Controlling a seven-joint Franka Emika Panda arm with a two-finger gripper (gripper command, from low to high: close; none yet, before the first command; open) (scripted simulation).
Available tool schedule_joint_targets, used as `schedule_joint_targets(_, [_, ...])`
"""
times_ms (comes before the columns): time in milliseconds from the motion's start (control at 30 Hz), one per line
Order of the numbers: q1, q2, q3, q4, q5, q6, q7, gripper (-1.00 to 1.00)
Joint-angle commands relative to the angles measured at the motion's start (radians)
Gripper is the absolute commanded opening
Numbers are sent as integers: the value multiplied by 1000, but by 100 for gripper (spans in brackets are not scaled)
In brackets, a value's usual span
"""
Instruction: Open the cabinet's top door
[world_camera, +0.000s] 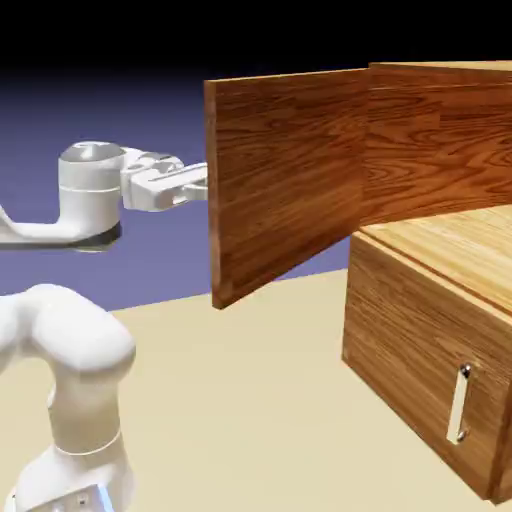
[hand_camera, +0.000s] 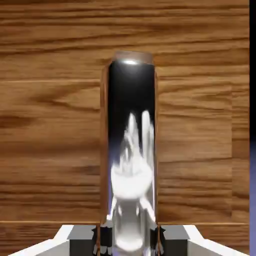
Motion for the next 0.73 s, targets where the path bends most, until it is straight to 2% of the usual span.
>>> schedule_joint_targets(0, [-15,28,36,26,32,-31,10,-100])
schedule_joint_targets(400, [-357,355,469,434,299,-400,128,-100])
schedule_joint_targets(700, [-680,458,758,700,385,-588,165,-100])
